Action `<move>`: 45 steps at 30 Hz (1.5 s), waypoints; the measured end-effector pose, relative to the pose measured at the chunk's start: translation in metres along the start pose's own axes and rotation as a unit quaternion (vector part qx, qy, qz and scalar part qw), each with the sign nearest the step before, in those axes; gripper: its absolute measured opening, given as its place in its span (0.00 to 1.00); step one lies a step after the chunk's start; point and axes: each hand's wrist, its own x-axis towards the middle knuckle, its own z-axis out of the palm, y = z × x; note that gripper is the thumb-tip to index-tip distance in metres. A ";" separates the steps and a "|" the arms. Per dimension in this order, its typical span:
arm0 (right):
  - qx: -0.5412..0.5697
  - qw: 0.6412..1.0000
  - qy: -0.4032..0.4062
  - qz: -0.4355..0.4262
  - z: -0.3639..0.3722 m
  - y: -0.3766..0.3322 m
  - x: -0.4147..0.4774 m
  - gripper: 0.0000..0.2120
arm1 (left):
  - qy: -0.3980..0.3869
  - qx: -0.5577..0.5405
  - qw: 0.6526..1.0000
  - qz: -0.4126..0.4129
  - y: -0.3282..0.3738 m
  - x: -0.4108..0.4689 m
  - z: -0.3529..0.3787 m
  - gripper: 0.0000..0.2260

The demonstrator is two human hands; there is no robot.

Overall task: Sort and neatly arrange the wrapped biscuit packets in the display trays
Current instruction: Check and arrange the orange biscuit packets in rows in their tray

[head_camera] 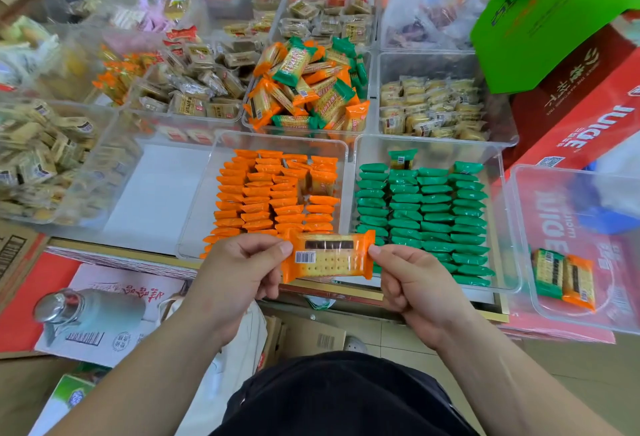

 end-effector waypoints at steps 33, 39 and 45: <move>-0.457 0.784 0.105 -0.406 -0.002 -0.012 0.114 0.10 | -0.076 0.610 0.742 0.268 -0.040 0.252 0.053 0.10; -0.496 0.748 0.099 -0.430 0.006 -0.011 0.125 0.10 | -0.009 0.498 0.832 0.244 -0.034 0.249 0.044 0.05; -0.572 0.701 0.079 -0.419 0.023 -0.012 0.156 0.07 | 0.105 0.362 0.895 0.239 -0.011 0.220 0.015 0.08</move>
